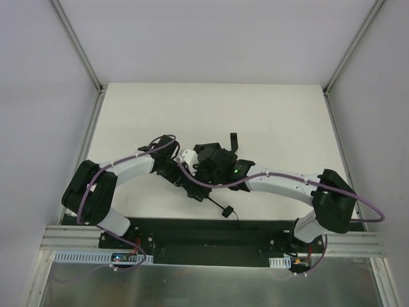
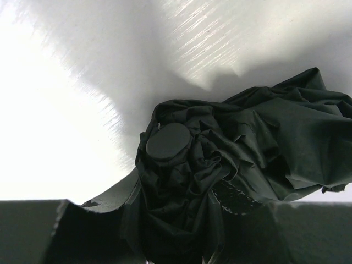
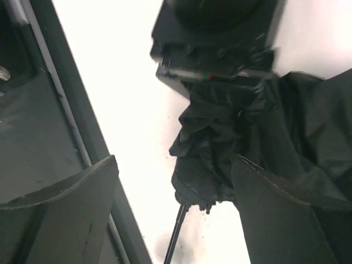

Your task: Put away the umbrella

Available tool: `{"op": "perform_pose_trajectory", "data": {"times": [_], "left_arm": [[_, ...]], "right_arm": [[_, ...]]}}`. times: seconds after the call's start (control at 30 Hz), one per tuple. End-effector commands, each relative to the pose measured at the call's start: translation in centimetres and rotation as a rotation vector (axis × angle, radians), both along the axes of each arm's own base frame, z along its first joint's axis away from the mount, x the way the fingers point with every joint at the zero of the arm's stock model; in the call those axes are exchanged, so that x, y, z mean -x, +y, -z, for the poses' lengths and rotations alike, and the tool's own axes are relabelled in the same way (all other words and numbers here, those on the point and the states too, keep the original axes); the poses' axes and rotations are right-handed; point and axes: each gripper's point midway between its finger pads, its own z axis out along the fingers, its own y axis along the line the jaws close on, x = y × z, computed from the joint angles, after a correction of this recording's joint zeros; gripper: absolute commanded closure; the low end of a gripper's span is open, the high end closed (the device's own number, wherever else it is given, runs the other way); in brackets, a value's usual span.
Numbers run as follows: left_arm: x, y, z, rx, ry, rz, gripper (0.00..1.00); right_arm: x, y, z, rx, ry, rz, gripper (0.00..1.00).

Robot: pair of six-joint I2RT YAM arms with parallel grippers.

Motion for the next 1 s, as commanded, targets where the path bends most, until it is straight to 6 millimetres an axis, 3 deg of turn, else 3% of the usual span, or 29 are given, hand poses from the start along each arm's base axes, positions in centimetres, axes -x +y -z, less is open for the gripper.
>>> {"op": "perform_pose_trajectory", "data": {"times": [0.0,0.23,0.37,0.4,0.53,0.63,0.7,0.73,0.77,0.9,0.97], "left_arm": [[3.6,1.7,0.5,-0.102,0.215,-0.013,1.0],[4.4,1.6,0.7,-0.107,0.296,-0.026,1.0],[4.3,1.3,0.6,-0.096,0.313,-0.028,1.0],[4.2,1.2,0.6,-0.093,0.318,-0.029,1.0],[4.0,1.2,0.8,-0.097,0.317,-0.024,1.0],[3.3,1.2,0.8,-0.091,0.283,-0.012,1.0],[2.4,1.3,0.7,-0.084,0.231,0.017,1.0],[1.9,1.4,0.6,-0.083,0.205,0.037,0.95],[1.4,1.6,0.5,-0.08,0.179,0.046,0.84],[-0.6,2.4,-1.0,-0.053,0.01,0.104,0.26],[-1.4,2.8,-2.1,-0.022,-0.085,0.101,0.06]], "right_arm": [[-2.1,1.2,3.4,0.079,-0.22,0.009,0.16],[-4.7,1.5,6.5,0.204,-0.379,0.113,0.18],[-5.5,1.0,9.4,0.277,-0.383,0.15,0.23],[-5.6,0.8,10.0,0.299,-0.383,0.163,0.29],[-5.2,-1.3,12.7,0.381,-0.342,0.18,0.74],[-3.1,-3.0,14.8,0.404,-0.254,0.136,1.0],[-1.7,-4.1,15.9,0.399,-0.17,0.126,1.0],[-1.0,-4.4,16.1,0.387,-0.116,0.121,1.0],[-0.6,-4.8,16.5,0.387,-0.071,0.124,1.0],[1.7,-5.3,17.8,0.338,0.168,0.099,1.0],[2.7,-5.4,18.1,0.313,0.268,0.081,1.0]]}}
